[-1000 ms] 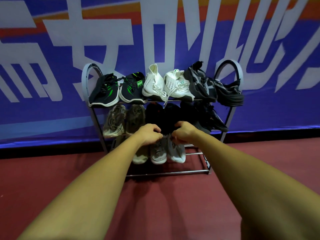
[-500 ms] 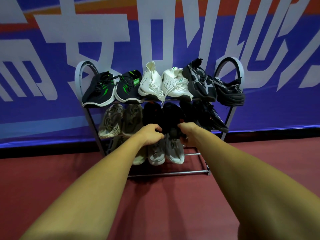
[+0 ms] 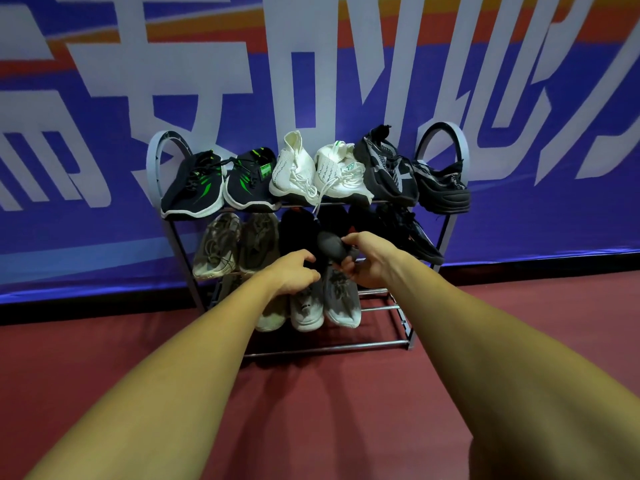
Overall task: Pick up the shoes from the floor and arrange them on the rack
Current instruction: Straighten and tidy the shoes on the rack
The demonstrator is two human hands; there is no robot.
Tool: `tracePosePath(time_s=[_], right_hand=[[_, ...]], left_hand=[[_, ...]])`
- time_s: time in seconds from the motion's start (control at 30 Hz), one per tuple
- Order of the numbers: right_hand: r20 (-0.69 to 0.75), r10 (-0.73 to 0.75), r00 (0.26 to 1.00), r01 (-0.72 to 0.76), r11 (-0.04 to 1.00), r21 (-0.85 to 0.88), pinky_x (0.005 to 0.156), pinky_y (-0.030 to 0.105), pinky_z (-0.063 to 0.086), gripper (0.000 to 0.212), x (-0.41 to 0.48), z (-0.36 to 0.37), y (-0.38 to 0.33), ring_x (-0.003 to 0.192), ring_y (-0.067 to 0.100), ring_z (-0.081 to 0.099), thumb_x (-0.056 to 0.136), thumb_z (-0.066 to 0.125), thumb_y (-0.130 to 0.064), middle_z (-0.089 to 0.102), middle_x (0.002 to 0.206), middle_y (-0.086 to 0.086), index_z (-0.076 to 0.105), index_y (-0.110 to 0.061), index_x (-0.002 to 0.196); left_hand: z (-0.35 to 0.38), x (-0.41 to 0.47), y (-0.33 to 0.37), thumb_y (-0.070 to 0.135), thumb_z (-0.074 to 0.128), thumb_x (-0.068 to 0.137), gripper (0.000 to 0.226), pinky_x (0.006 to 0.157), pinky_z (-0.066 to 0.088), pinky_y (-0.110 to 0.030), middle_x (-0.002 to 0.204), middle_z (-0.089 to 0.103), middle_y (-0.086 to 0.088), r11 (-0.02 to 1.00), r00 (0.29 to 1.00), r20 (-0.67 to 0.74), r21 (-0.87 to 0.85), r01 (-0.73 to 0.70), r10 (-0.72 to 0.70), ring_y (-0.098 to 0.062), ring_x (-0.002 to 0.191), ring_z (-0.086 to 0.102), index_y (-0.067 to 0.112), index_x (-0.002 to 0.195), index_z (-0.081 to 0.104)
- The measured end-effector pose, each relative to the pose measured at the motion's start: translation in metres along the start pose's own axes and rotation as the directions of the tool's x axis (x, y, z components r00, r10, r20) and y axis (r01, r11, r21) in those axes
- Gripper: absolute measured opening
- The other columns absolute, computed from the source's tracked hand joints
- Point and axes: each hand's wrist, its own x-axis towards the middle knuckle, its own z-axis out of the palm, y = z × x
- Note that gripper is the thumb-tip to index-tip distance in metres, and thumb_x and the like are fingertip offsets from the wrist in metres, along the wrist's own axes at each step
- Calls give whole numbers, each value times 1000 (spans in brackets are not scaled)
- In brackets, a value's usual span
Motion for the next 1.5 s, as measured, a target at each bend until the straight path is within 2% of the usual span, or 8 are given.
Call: tracePosePath(time_s=[0.1, 0.37, 0.7, 0.87, 1.03, 1.2, 1.3, 1.5], right_hand=[[38, 37, 999, -33, 994, -102, 34, 12, 31, 19, -10, -2, 2, 39, 6, 36, 98, 49, -21, 55, 75, 16, 50, -7, 84], [56, -36, 998, 49, 965, -258, 32, 13, 30, 9, -26, 0, 7, 37, 6, 35, 91, 46, -8, 46, 73, 8, 45, -12, 83], [58, -57, 997, 74, 939, -337, 37, 12, 28, 10, -40, -8, 11, 48, 6, 33, 86, 56, -7, 45, 63, 2, 52, -13, 79], [45, -192, 980, 194, 901, -387, 43, 19, 28, 11, -45, -14, 9, 43, 8, 35, 80, 64, -10, 45, 65, 2, 53, -12, 78], [14, -276, 961, 268, 919, -289, 46, 21, 30, 23, -36, -14, 7, 47, 13, 38, 76, 73, -21, 43, 63, 4, 55, -13, 87], [112, -125, 986, 149, 956, -252, 52, 25, 35, 49, -24, -12, 12, 53, 14, 49, 71, 79, -49, 56, 71, 7, 64, -17, 105], [194, -17, 981, 70, 960, -272, 50, 21, 32, 50, -24, -3, 16, 55, 11, 46, 80, 70, -55, 69, 93, 10, 65, -20, 117], [-16, -145, 989, 143, 984, -107, 38, 17, 33, 29, -23, 3, 11, 41, 10, 45, 81, 71, -38, 64, 78, 11, 62, -14, 94]], left_hand=[[-4, -7, 1, 27, 63, 89, 60, 91, 50, -34, 121, 64, -12, 999, 999, -54, 33, -4, 6, -29, 109, 63, 19, 145, 42], [-22, -35, 1, 13, 55, 87, 77, 103, 43, -40, 122, 53, -18, 982, 963, -235, 161, -97, 133, -37, 115, 53, 43, 151, 23], [-22, -50, 3, 20, 63, 80, 64, 94, 50, -45, 107, 59, -8, 962, 939, -310, 264, -66, 149, -33, 103, 59, 45, 136, 44], [-27, -56, 4, 26, 71, 80, 35, 72, 45, -36, 99, 61, -4, 933, 895, -407, 360, -26, 182, -32, 94, 60, 34, 107, 49], [-24, -64, 6, 23, 64, 88, 19, 74, 40, -35, 107, 65, -10, 881, 871, -437, 473, 11, 224, -36, 103, 60, 28, 105, 57], [-21, -64, 15, 31, 69, 86, 20, 73, 38, -34, 105, 66, -10, 894, 864, -443, 447, -18, 239, -36, 104, 60, 27, 101, 56], [-16, -64, 20, 34, 70, 86, 20, 71, 37, -32, 105, 67, -8, 906, 864, -446, 422, -29, 235, -37, 101, 62, 28, 99, 56], [-14, -57, 21, 41, 67, 85, 24, 71, 49, -38, 81, 63, 0, 916, 916, -283, 363, -173, 285, -33, 85, 61, 32, 85, 44]])
